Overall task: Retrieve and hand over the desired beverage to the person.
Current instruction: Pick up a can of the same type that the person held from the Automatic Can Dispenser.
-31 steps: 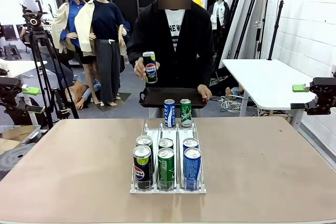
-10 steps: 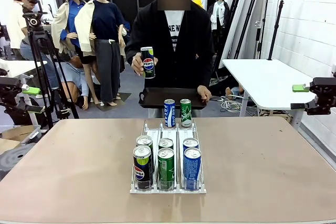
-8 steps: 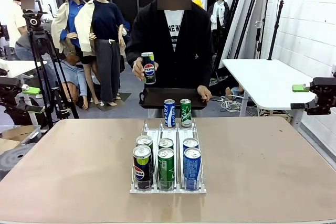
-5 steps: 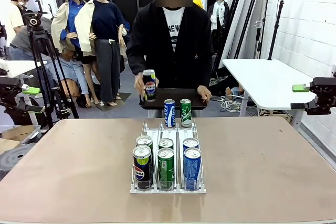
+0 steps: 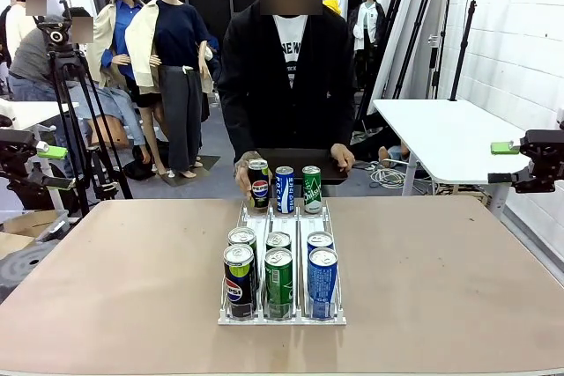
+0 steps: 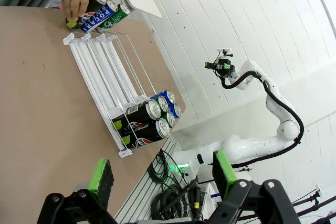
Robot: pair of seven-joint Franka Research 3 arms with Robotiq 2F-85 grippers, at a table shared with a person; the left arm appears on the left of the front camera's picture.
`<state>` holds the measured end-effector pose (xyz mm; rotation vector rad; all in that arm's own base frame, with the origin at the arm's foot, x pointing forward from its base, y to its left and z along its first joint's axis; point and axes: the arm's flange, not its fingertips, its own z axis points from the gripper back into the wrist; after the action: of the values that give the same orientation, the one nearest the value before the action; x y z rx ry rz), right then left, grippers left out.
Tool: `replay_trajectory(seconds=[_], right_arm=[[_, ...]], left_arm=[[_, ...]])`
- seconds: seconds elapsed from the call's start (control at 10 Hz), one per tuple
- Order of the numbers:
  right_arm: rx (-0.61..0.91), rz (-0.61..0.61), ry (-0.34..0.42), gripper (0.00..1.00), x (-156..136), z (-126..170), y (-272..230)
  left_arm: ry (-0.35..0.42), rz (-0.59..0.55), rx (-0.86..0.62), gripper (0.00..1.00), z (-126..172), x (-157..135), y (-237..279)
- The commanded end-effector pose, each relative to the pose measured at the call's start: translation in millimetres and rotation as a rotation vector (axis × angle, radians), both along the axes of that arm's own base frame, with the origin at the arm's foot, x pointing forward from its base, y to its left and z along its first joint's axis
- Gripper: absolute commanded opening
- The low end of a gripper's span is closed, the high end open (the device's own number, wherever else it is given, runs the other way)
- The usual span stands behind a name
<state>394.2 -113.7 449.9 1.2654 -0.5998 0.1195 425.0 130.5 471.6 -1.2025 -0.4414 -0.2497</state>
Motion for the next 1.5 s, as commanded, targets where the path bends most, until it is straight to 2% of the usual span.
replay_trajectory(seconds=[0.0, 0.9, 1.2, 1.4], right_arm=[[-0.005, -0.005, -0.002, 1.0, -0.7, 0.4, 0.6], [-0.005, -0.005, -0.002, 1.0, -0.7, 0.4, 0.6], [-0.005, -0.005, -0.002, 1.0, -0.7, 0.4, 0.6], [-0.005, -0.005, -0.002, 1.0, -0.7, 0.4, 0.6]], left_arm=[[-0.003, 0.003, 0.0, 1.0, 0.7, -1.0, 0.5], [0.008, 0.014, -0.021, 1.0, 0.7, 2.2, -3.7], [0.07, -0.002, -0.024, 1.0, 8.5, 0.0, -35.0], [0.123, -0.025, 0.037, 1.0, 12.4, -5.3, -67.5]])
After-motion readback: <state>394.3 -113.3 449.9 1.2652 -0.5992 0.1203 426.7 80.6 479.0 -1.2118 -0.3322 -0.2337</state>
